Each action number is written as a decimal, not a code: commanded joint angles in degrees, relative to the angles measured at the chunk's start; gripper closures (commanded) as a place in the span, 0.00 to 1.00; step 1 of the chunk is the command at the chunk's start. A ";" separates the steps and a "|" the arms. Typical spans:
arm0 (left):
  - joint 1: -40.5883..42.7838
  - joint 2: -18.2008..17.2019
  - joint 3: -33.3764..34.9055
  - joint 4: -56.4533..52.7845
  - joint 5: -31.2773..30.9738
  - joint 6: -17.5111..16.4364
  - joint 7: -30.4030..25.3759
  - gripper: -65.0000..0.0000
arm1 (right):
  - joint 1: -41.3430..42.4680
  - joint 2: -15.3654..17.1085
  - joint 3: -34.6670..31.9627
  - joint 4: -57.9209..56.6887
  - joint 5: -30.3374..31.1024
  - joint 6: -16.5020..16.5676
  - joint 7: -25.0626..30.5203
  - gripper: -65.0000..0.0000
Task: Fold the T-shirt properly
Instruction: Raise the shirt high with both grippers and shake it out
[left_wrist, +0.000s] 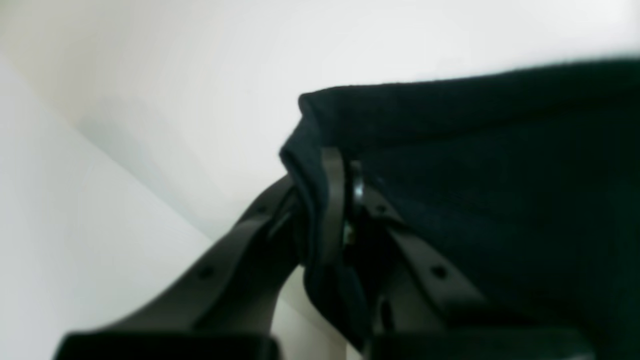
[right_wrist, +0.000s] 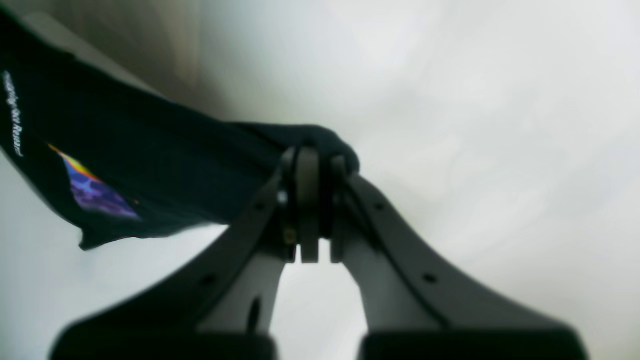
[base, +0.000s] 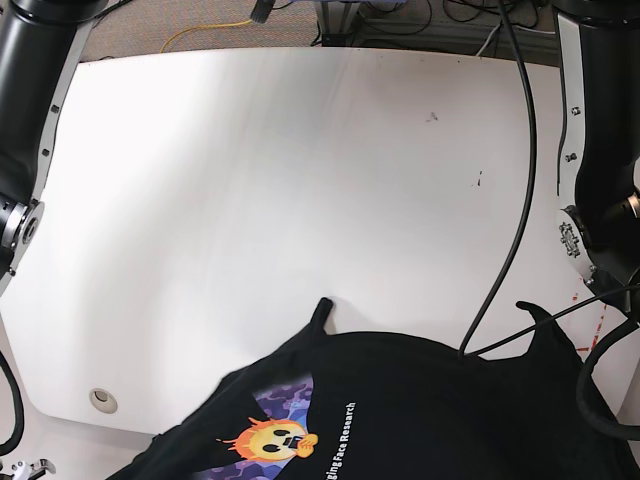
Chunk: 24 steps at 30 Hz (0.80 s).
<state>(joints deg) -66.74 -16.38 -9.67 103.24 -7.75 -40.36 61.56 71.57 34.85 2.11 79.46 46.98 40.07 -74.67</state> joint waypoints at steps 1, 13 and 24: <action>-1.61 -1.42 0.31 -0.08 -0.38 0.36 -1.12 1.00 | 1.35 1.59 -0.04 0.58 0.97 -0.07 1.05 1.00; 11.05 -2.48 1.80 0.63 -0.38 0.36 -1.12 1.00 | -16.14 4.05 7.25 4.89 1.33 -0.07 0.96 1.00; 28.01 -2.48 1.89 4.76 -0.38 0.36 -1.12 1.00 | -39.35 0.62 18.51 12.71 3.00 -0.07 -0.18 1.00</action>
<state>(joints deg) -38.39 -18.41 -7.53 106.48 -8.75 -40.49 61.23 31.97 36.16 19.40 90.39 49.39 39.90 -76.18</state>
